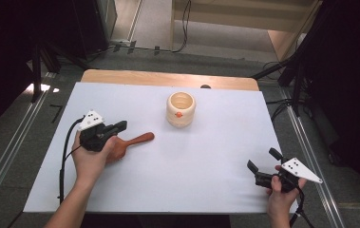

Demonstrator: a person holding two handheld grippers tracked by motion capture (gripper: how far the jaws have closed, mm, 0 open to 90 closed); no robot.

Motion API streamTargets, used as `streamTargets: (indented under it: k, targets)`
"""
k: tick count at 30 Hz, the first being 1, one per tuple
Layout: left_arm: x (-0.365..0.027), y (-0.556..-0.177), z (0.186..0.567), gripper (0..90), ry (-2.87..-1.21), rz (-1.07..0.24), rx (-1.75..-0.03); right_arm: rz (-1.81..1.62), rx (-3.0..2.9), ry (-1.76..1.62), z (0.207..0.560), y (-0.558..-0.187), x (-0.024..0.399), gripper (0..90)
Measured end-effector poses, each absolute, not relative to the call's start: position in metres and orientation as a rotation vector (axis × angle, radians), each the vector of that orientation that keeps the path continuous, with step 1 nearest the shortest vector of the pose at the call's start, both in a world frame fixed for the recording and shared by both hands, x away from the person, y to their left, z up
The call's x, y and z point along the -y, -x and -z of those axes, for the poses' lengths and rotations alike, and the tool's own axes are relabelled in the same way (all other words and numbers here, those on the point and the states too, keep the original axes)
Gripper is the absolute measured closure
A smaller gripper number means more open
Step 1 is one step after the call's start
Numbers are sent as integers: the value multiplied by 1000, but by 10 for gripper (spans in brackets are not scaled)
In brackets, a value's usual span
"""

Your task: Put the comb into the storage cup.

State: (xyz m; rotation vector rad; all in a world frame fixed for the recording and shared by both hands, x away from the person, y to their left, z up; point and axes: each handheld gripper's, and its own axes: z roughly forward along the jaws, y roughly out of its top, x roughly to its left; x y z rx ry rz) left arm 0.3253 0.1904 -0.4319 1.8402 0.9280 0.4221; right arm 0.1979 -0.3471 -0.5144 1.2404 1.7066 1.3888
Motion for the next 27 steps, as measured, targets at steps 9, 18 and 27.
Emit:
streamTargets:
  k: [9,18,27]
  targets:
    - [-162,-353,442,900,-1942,-353,-986,-1387,-1715,-1237,514,-198,346,0]
    - [-147,-375,457,900,-2019,-309,-1087,-1380,-1720,-1228,515,-199,346,0]
    - [-125,-388,468,900,-2173,-284,-1148,-1385,-1719,-1231,515,-199,346,0]
